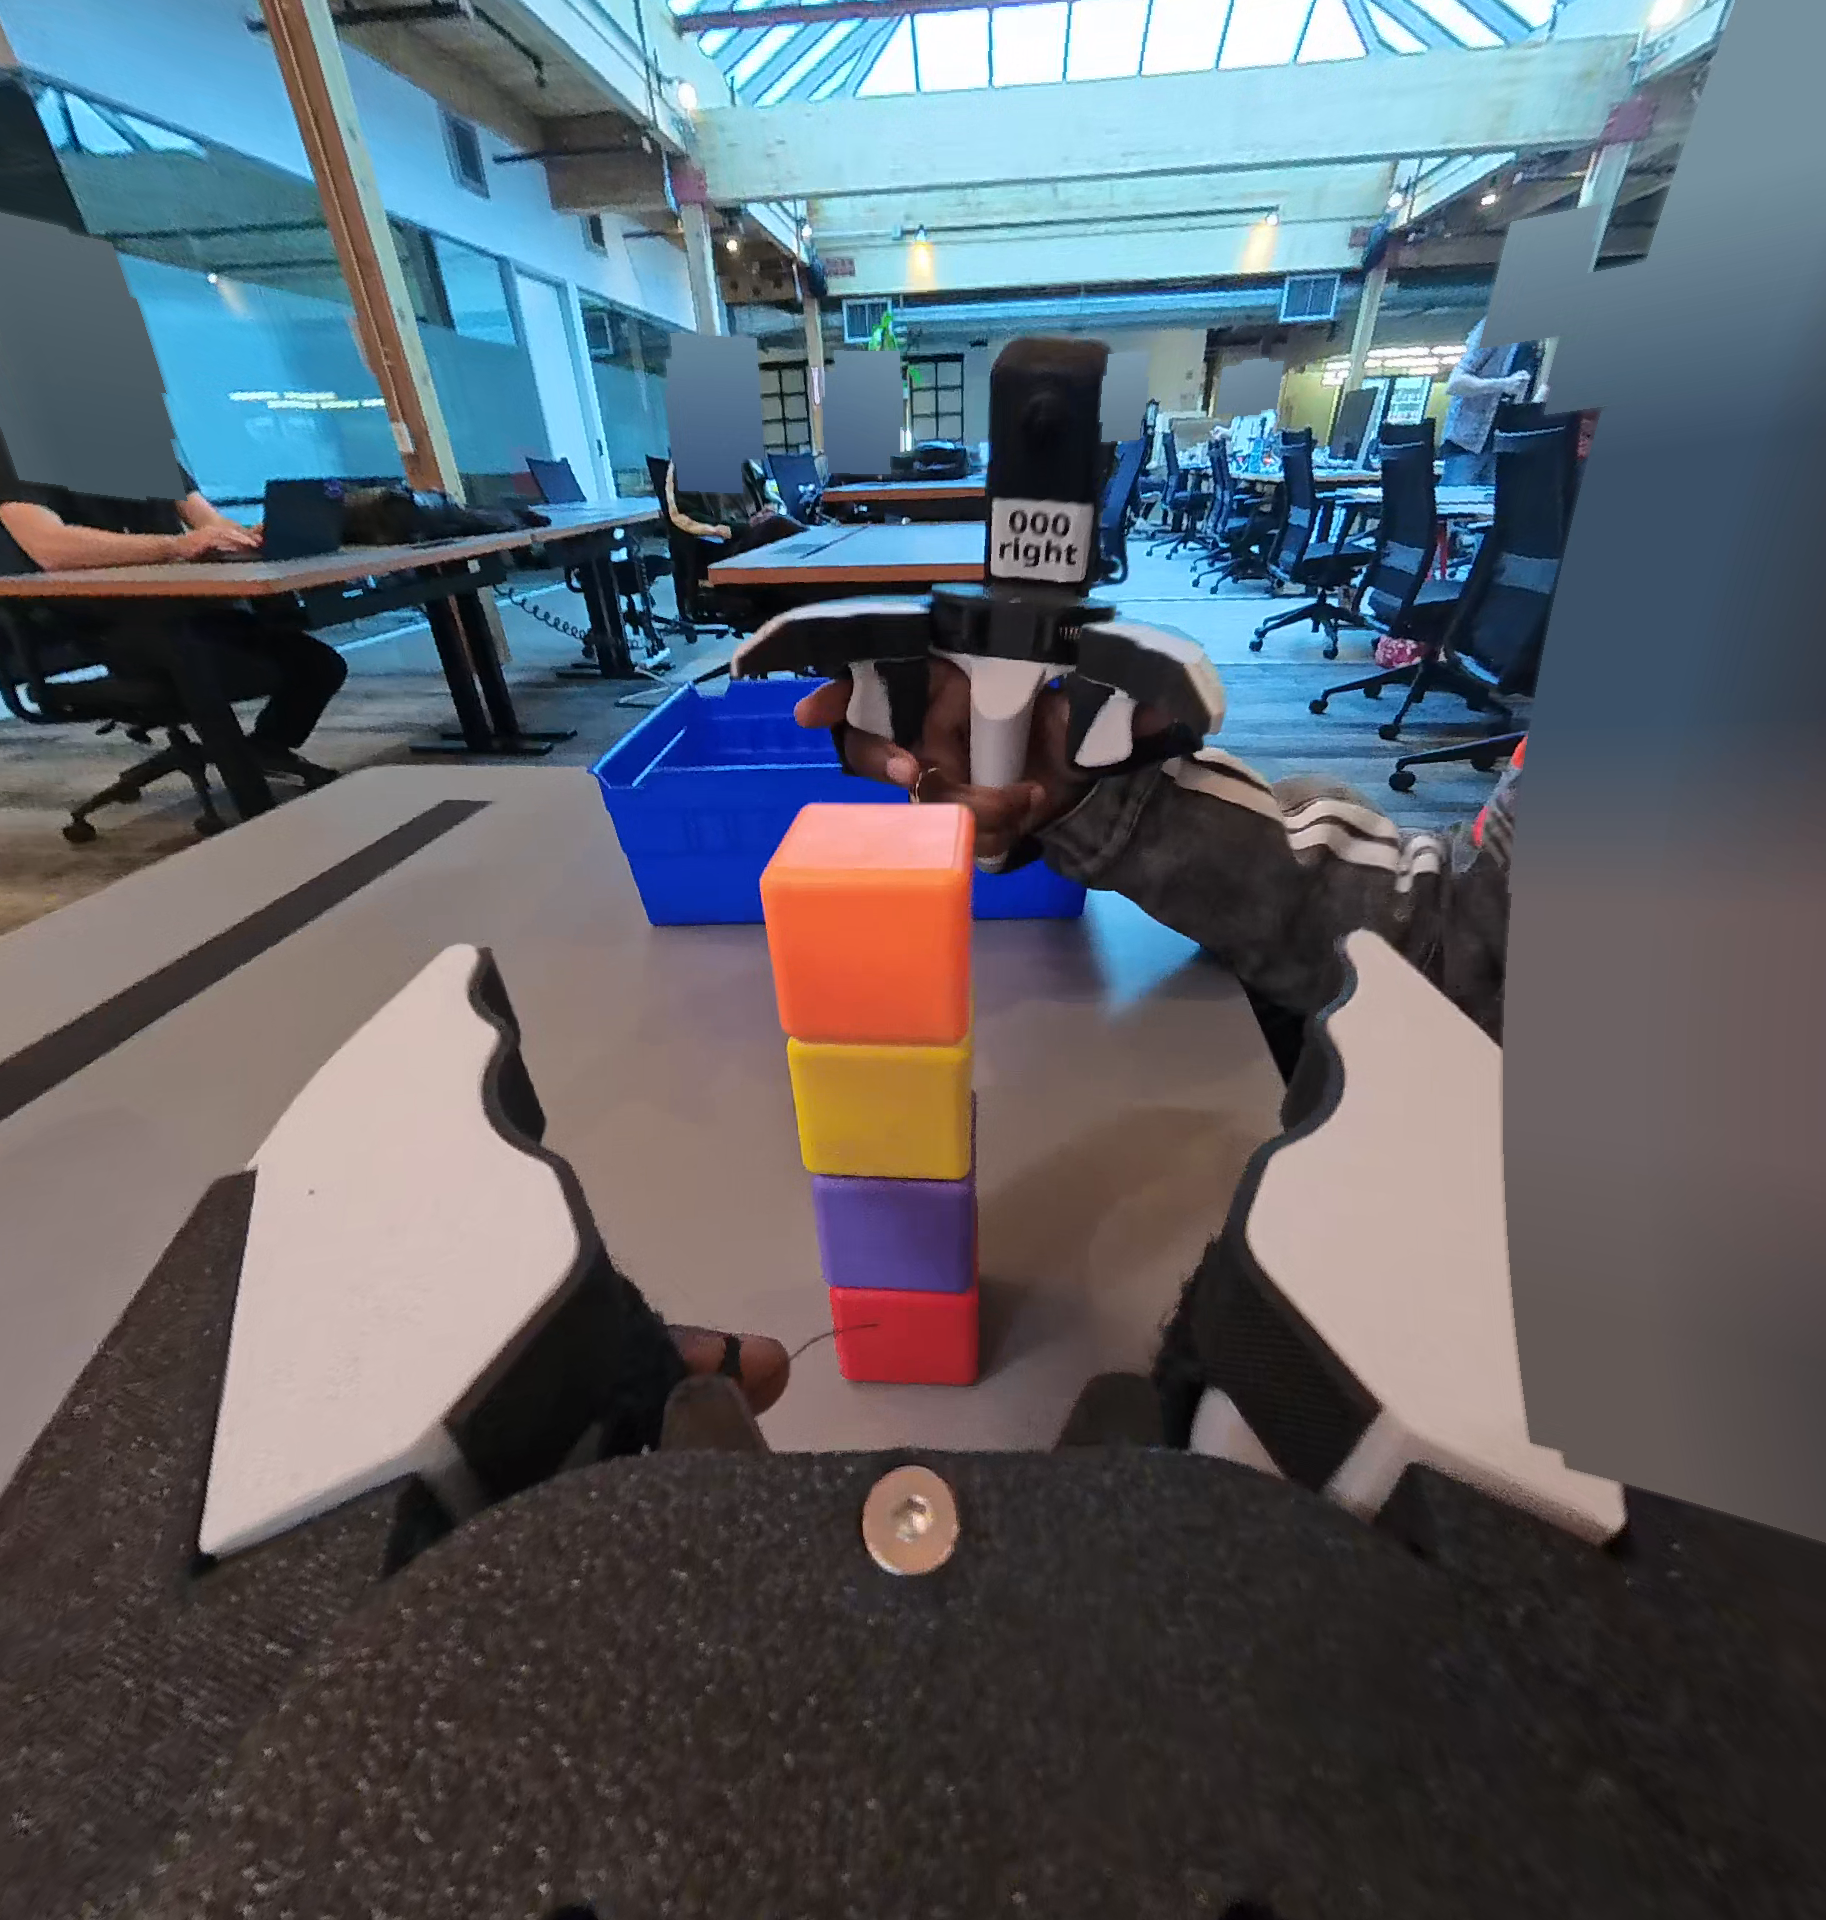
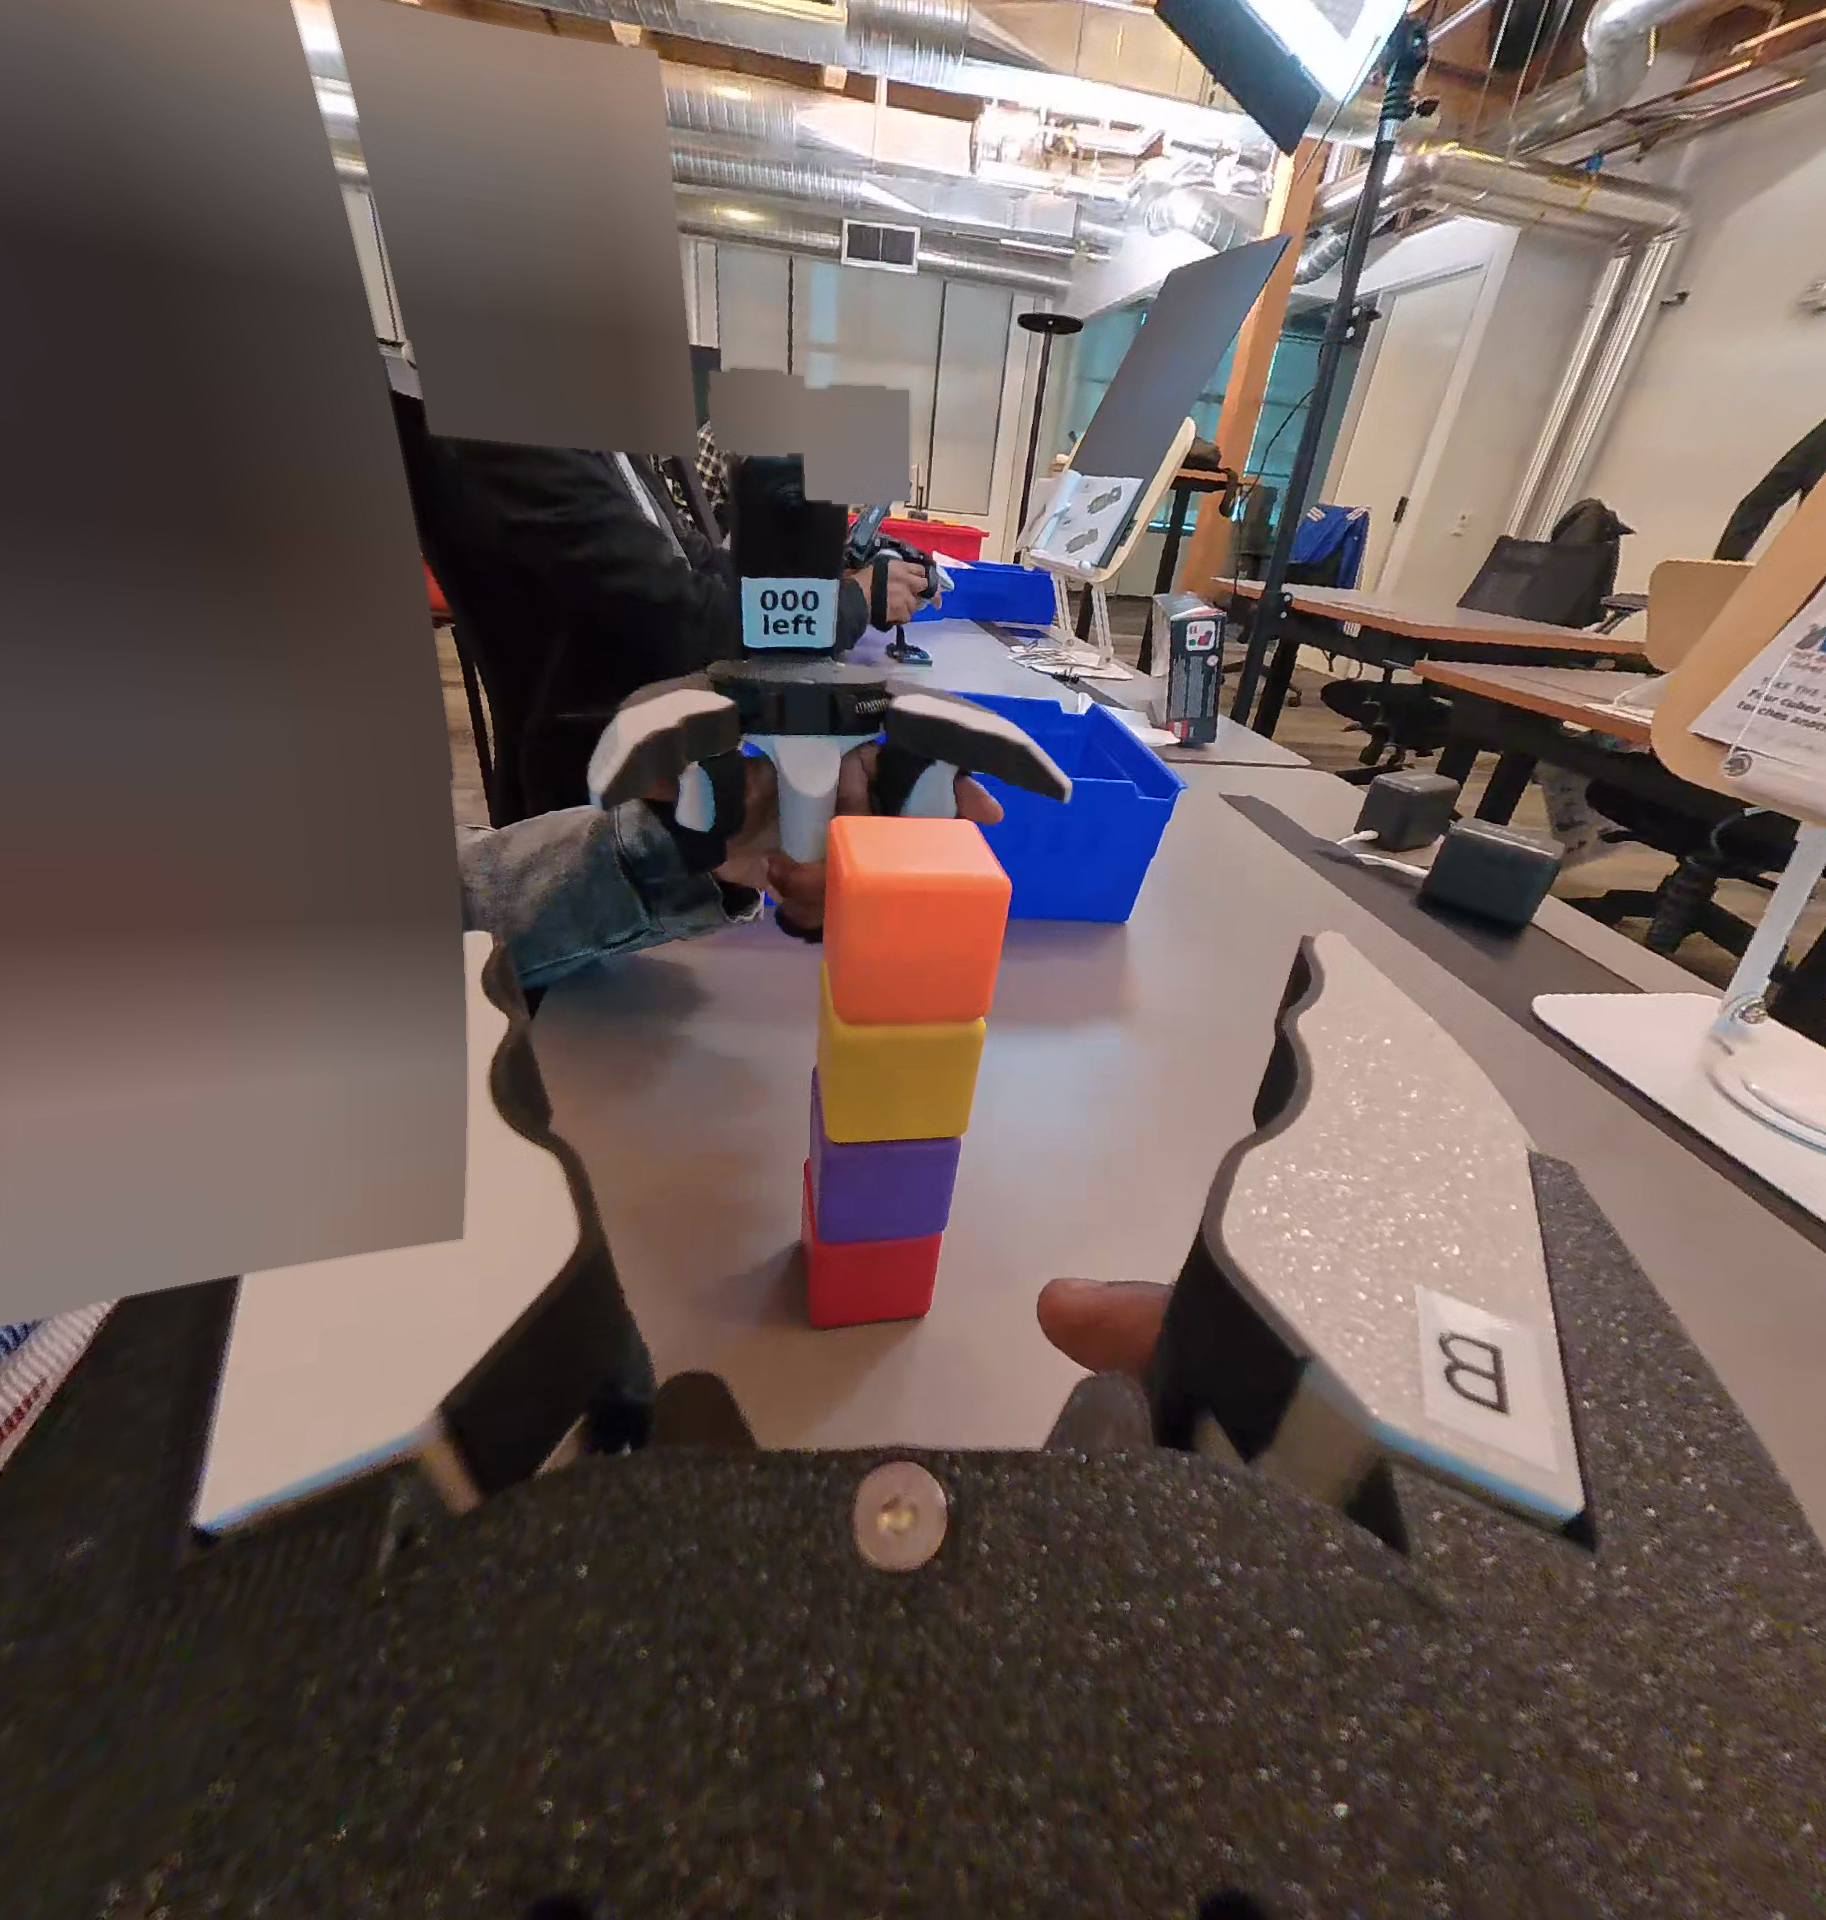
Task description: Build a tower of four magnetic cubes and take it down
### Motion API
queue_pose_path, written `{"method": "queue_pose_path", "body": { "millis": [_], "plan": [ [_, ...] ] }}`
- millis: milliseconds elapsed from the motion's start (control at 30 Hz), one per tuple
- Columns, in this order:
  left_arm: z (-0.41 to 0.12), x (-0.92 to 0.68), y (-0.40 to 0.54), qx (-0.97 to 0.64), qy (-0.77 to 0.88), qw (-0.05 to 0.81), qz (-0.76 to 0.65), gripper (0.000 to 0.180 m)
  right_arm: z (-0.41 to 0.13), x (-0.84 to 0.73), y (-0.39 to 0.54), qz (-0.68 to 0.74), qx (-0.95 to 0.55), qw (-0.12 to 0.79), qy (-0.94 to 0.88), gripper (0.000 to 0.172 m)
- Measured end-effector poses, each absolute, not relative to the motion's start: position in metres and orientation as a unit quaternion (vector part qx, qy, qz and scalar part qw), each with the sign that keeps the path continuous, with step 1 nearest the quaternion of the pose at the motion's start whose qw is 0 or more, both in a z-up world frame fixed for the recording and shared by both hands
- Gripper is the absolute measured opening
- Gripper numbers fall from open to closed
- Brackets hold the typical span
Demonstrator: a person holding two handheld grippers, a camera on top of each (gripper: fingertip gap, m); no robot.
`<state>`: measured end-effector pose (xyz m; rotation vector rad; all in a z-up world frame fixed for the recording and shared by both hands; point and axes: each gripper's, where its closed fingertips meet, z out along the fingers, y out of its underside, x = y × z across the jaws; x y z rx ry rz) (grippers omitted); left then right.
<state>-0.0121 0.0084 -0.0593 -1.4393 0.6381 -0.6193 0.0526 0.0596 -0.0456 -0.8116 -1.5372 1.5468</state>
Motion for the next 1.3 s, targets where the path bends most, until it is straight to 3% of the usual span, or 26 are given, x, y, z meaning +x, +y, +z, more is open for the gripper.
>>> {"method": "queue_pose_path", "body": {
  "millis": [33,300,400,433,567,667,867,1000,1200,1300],
  "plan": [
    [-0.064,-0.01,0.013,-0.643,0.277,0.66,-0.274,0.136,-0.047,0.051,0.058,0.61,-0.32,0.394,-0.608,0.133],
    [-0.115,0.016,0.044,-0.708,0.267,0.588,-0.284,0.099,-0.054,0.032,0.044,0.612,-0.324,0.362,-0.624,0.122],
    [-0.122,0.017,0.046,-0.716,0.276,0.582,-0.269,0.053,-0.055,0.019,0.039,0.606,-0.328,0.347,-0.636,0.11],
    [-0.123,0.017,0.046,-0.716,0.275,0.582,-0.268,0.051,-0.057,0.014,0.038,0.599,-0.332,0.342,-0.643,0.108],
    [-0.123,0.017,0.045,-0.713,0.282,0.583,-0.268,0.05,-0.067,-0.002,0.033,0.556,-0.342,0.303,-0.694,0.087],
    [-0.123,0.019,0.044,-0.713,0.285,0.58,-0.27,0.05,-0.072,-0.004,0.028,0.529,-0.335,0.281,-0.727,0.048],
    [-0.123,0.021,0.043,-0.717,0.292,0.575,-0.265,0.05,-0.07,0.002,0.03,0.508,-0.335,0.311,-0.73,0.049],
    [-0.123,0.021,0.041,-0.718,0.296,0.573,-0.262,0.05,-0.031,0.015,0.061,0.548,-0.372,0.365,-0.655,0.049],
    [-0.123,0.021,0.041,-0.718,0.295,0.573,-0.263,0.05,-0.009,0.064,0.201,0.345,-0.577,0.505,-0.54,0.049],
    [-0.124,0.021,0.041,-0.718,0.296,0.573,-0.261,0.05,-0.028,0.105,0.266,0.234,-0.676,0.501,-0.487,0.049]
  ]
}}
